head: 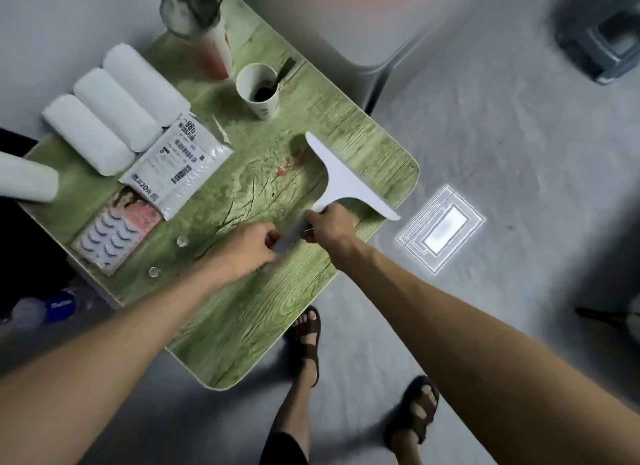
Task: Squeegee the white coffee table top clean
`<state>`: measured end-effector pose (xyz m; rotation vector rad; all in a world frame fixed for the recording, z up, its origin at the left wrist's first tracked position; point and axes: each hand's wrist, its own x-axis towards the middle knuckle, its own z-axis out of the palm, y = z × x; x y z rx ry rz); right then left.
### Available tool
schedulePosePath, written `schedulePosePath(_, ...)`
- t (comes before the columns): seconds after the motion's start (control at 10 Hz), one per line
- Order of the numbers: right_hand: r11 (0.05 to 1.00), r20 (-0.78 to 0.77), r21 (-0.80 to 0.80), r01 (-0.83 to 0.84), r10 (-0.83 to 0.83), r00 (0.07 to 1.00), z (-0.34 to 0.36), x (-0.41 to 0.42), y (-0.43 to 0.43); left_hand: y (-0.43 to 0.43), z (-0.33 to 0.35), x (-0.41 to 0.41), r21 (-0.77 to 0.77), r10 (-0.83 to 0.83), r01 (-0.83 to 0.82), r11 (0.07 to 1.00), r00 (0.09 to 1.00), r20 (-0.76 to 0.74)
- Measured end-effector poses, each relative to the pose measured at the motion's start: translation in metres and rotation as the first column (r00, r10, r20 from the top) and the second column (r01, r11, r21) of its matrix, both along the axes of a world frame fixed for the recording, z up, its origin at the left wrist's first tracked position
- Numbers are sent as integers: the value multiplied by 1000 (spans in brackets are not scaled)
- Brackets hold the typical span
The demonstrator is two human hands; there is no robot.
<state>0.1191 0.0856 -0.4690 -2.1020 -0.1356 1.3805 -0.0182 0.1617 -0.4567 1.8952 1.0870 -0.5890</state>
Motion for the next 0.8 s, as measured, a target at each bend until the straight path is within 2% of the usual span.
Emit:
schedulePosePath(0.2,999,55,-38,-15,18,998,-39,-13,7,1,-41,-7,106,0,2,994,1000,-19)
schedulePosePath(0.4,996,3,-25,-83,83,997,-27,-8,3,-1,-36,0,187,-147,162,969,985,-94)
schedulePosePath(0.5,984,-31,-33,-173,172,985,8,14,-14,0,-3,19,210,-201,226,951,970,-135)
schedulePosePath(0.6,980,-33,-15,-199,199,979,44,37,-37,-4,32,44,178,-234,248,952,967,-98)
schedulePosePath(0.7,953,74,-57,-299,302,950,113,86,-80,-16,97,100,182,-367,363,914,930,-11)
schedulePosePath(0.8,943,171,-113,-315,330,928,168,118,-121,-40,154,146,184,-486,474,861,873,26)
